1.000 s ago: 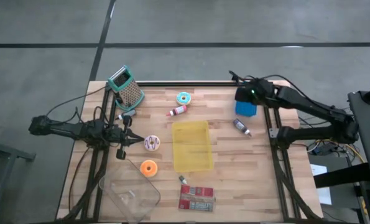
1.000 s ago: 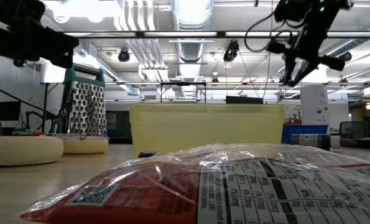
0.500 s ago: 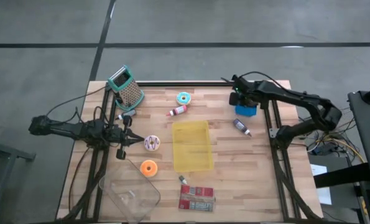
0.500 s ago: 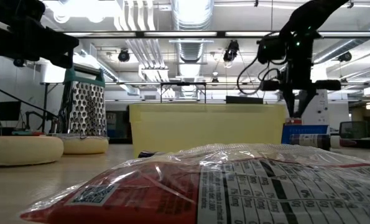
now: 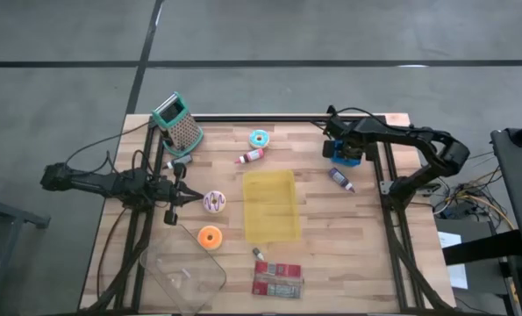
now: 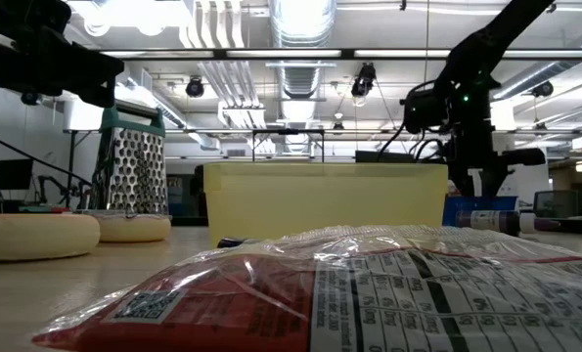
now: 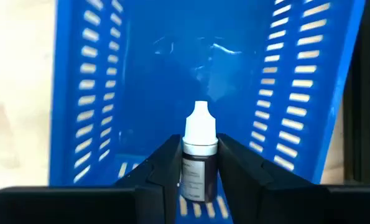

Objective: Pick & Place Food Item
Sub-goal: Put the small red food coloring bottle into the blue bin, then put the large purple food coloring bottle into the blue bin

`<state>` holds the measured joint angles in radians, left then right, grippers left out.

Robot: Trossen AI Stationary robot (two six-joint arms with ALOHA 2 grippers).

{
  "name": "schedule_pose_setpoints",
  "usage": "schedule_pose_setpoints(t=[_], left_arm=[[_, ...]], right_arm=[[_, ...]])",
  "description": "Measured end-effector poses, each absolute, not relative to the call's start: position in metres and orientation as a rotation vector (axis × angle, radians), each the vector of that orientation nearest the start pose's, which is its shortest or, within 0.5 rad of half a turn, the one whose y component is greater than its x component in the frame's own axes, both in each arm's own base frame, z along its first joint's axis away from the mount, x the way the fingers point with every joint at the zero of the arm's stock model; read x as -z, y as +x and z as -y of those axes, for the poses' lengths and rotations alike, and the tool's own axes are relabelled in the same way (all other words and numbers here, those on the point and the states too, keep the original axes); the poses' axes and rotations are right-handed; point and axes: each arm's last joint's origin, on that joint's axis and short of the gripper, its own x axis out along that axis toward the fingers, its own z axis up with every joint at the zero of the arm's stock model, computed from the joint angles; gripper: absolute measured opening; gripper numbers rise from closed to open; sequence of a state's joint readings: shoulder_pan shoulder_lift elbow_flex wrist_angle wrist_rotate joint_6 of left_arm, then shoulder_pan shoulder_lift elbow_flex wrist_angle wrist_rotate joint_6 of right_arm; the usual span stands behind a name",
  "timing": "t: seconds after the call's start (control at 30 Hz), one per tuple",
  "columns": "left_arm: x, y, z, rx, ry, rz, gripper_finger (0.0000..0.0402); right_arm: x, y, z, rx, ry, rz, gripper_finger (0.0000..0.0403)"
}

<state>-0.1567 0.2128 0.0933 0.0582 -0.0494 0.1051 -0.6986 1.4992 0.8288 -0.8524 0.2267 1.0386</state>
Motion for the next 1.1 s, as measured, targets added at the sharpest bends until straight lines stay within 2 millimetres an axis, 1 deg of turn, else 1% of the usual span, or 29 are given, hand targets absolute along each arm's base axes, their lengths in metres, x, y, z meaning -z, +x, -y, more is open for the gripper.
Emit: schedule_pose_setpoints(t=[0.3,0.4,0.5,0.63,0.77,0.9,1.0,1.1], left_arm=[[-0.184,0.108,0.016,0.111,0.111,-0.055,0.0023],[-0.184,0.108,0.016,0.111,0.111,-0.055,0.0023],[-0.184,0.108,0.016,0.111,0.111,-0.056,0.0023],[-0.184,0.108,0.016,0.11,0.111,-0.056,0.0023],[-0.184,0.108,0.015,0.107,0.111,-0.056,0.0023],[-0.184,0.108,0.014,0.062,0.113,-0.058,0.0023],[-0.184,0.108,0.013,0.038,0.114,-0.059,0.0023],[-0.184,0.108,0.013,0.035,0.114,-0.059,0.0023]], right_arm=[[-0.164,0.176,0.157,1.483,1.096,-1.045,0.0151],[-0.167,0.175,0.156,1.487,1.09,-1.034,0.0161],[-0.179,0.174,0.156,1.478,1.047,-0.993,0.0167],[-0.209,0.168,0.151,1.406,0.972,-0.89,0.0168],[-0.24,0.159,0.132,1.298,0.912,-0.777,0.0166],[-0.261,0.15,0.106,1.165,0.822,-0.721,0.0167],[-0.27,0.144,0.086,1.073,0.766,-0.709,0.0164],[-0.269,0.141,0.067,0.991,0.741,-0.715,0.0156]])
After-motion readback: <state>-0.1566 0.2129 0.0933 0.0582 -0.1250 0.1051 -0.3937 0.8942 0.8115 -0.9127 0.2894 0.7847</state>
